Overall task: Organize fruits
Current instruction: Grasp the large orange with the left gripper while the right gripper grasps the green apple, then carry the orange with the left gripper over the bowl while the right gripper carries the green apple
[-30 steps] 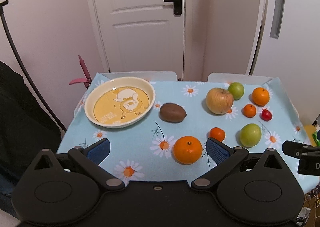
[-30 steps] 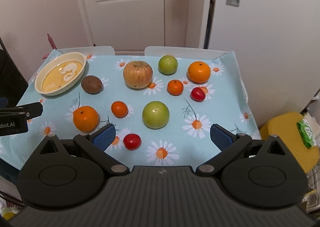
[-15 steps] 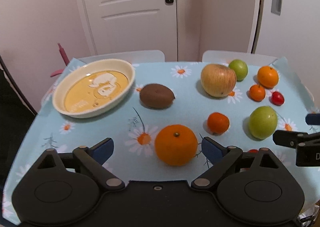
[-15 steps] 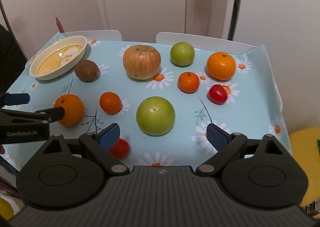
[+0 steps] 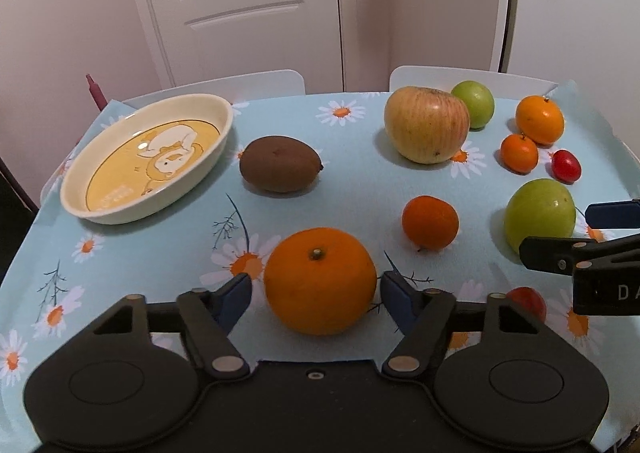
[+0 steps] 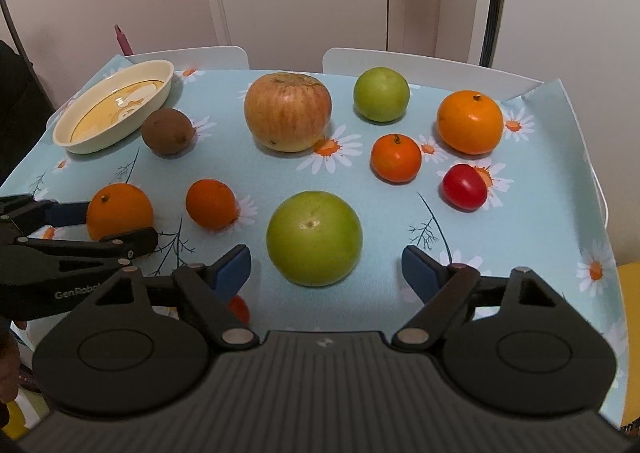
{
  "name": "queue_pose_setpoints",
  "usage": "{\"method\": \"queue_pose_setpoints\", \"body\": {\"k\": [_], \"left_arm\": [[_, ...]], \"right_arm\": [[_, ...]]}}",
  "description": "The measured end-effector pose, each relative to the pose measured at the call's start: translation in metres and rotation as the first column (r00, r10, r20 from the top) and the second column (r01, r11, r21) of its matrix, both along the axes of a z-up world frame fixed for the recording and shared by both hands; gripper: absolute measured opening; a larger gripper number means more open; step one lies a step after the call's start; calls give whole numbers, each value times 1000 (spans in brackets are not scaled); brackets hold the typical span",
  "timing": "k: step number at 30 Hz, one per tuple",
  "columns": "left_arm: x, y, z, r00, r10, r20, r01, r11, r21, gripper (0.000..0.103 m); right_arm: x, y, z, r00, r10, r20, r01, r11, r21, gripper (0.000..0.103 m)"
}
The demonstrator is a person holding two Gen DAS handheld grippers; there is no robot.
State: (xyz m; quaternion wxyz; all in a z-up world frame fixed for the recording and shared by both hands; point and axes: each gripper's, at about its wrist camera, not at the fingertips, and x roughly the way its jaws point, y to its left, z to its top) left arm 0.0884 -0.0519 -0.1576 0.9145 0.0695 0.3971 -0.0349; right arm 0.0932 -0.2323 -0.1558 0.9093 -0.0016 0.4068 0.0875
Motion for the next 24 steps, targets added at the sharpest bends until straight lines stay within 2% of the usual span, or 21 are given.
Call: {"method": "queue_pose_setpoints", "body": {"k": [4,11,17,21,24], "left_arm": [[2,0,-2,1000,1,-3,-1,1000,-13,64],[2,0,-2,1000,5,1,-5,1000,-16,63],[1,0,-2,1000,9,6,-9,1000,-15,63],[1,-1,-2,1000,7,10,-6,1000,-8,63],[0,-1,-1,1000,9,12,-8,1000,-8,63]], "right_arm": [[4,-1,-2,1000,0,-5,0,1000,6,94],[8,0,-5,1000,8,-15,-8,1000,16,87],[11,3,-5,1000,15,-5,-15,1000,7,86],[13,4,-6,999,38,-7,-38,999,12,70],[13,7,-5,999,46,-4,-46,999,1,70]]}}
